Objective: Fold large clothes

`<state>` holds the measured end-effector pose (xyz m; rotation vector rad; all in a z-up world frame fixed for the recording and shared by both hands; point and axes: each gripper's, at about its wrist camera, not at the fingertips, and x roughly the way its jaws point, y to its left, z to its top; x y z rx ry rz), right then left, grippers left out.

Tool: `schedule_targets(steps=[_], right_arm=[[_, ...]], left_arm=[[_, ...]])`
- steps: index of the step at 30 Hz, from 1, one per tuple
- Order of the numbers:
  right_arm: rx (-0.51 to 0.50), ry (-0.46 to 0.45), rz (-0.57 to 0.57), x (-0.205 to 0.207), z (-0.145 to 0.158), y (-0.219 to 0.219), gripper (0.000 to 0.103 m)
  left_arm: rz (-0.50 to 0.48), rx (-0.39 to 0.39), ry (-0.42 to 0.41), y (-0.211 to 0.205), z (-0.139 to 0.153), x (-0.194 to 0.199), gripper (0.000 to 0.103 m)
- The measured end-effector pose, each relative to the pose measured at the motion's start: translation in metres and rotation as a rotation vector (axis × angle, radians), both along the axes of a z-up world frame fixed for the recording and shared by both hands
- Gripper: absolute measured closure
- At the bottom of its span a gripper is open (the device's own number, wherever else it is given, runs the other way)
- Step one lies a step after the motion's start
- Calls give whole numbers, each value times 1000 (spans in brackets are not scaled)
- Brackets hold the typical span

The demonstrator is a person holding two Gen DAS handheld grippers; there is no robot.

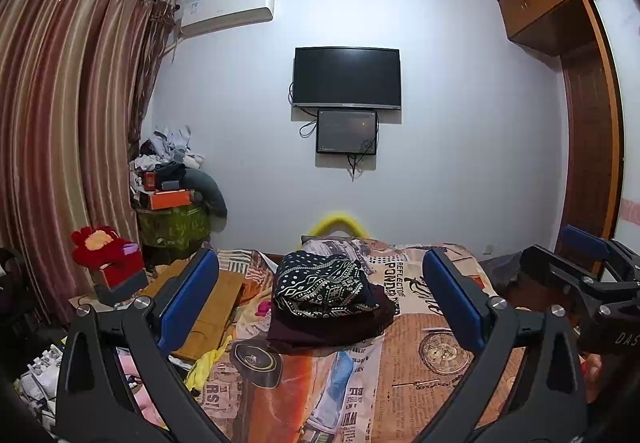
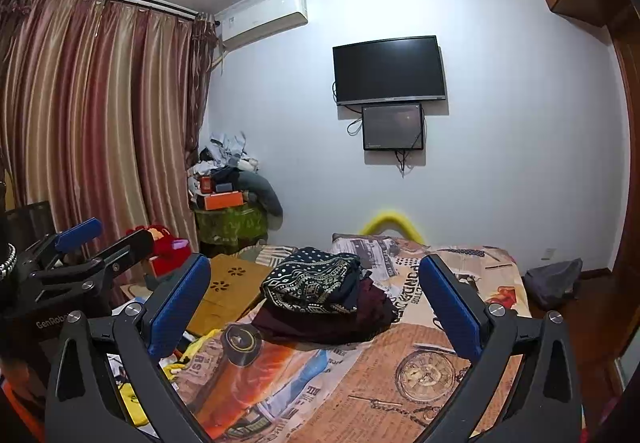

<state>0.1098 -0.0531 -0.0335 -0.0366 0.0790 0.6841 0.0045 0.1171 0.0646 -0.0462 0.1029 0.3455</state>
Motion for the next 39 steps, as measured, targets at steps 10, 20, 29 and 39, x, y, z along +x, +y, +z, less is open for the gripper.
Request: schedule_targets(steps=[10,20,29,39], right_arm=[[1,2,-3,2,2,-5,0],[11,4,-8,2,1,-8,0],[20,1,-13,1,2,-11,0],[25,-2,-27,2,3,-12,0]], left_arm=[[-14,-5,1,-1,-1,2,1],[-24,-7,3,-3,0,5,1],[-51,10,12,-6,-1,7,1],[-83,-22,12,-1,2,7,1]])
